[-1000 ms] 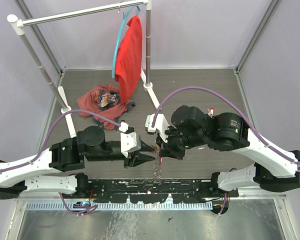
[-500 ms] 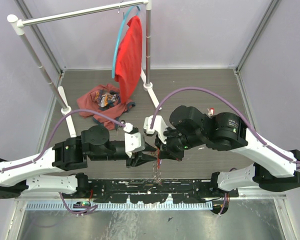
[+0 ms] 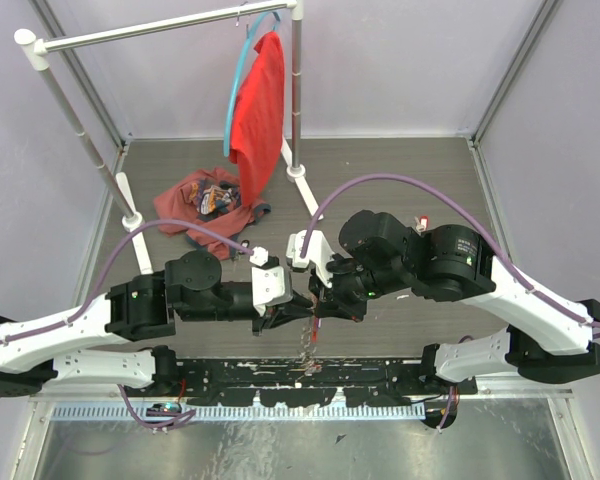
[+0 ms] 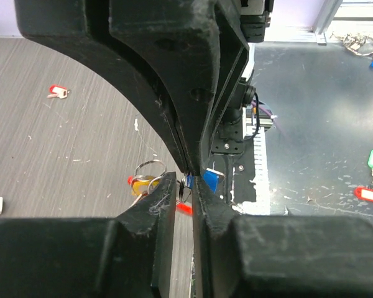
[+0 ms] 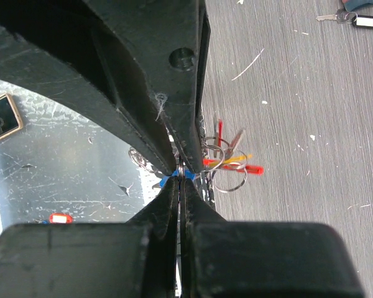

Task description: Put the keys on the keyring

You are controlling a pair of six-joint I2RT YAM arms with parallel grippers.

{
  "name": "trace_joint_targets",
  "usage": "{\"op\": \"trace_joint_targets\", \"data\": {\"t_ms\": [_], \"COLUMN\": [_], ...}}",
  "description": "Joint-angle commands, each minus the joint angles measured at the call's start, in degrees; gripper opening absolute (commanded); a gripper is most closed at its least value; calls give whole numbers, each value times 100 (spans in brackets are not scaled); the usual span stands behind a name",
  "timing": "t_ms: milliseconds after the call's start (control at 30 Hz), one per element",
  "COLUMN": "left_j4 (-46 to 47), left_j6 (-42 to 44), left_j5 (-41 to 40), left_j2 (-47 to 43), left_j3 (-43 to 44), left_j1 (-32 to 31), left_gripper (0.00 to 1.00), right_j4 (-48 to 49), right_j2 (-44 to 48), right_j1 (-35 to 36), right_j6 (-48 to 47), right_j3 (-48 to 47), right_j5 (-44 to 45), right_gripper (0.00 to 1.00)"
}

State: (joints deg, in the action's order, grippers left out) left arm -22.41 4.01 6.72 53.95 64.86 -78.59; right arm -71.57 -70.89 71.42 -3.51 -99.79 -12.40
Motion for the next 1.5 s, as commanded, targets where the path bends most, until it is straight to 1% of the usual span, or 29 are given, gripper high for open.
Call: {"op": "trace_joint_targets", "data": {"t_ms": [0,133,167,200,367,433,500,567,633,767,900,967,1067,1133,1333,1467], "left_j4": [-70,-66,-70,-74,-61,19,207,501,759,1019,1386,1613,2156,2491,3141,3301], "left_j6": [56,57,56,56,37,9,-51,-151,-261,-467,-682,-786,-977,-1080,-1253,-1325], "left_j5": [-13,-21,-26,-37,-96,-186,-322,-460,-613,-972,-1200,-1276,-1261,-1197,-817,-652], "left_j2": [-15,-9,-9,-11,-41,-91,-210,-379,-554,-782,-972,-1048,-1190,-1277,-1308,-1291], "left_j3": [250,243,238,244,249,210,100,-69,-205,-398,-591,-705,-975,-1112,-1259,-1280], "left_j1": [-10,-9,-8,-6,-8,-8,-3,-12,-8,-7,-7,-9,-8,-8,-8,-8], "left_gripper": [19,7,2,0,0,0,0,0,0,0,0,0,0,0,0,0], "right_j4": [396,428,437,453,629,756,947,1191,1501,2453,3597,3978,4371,4603,4901,4987], "right_j2": [95,88,98,108,196,257,365,503,697,1318,2002,2195,2334,2367,2303,2327], "right_j1": [3,4,4,4,0,3,-1,5,4,3,-1,3,4,4,1,3], "right_j6": [-102,-115,-110,-101,-9,83,193,343,533,1103,1749,1963,1941,1811,1276,1162], "right_j3": [-200,-192,-190,-186,-172,-168,-128,-77,53,690,1601,1951,2359,2558,2758,2797], "right_j5": [-114,-97,-91,-70,82,209,306,463,693,1109,1148,1161,1036,798,295,198], "right_gripper": [1,1,1,1,2,12,17,26,30,31,28,28,28,29,29,24]}}
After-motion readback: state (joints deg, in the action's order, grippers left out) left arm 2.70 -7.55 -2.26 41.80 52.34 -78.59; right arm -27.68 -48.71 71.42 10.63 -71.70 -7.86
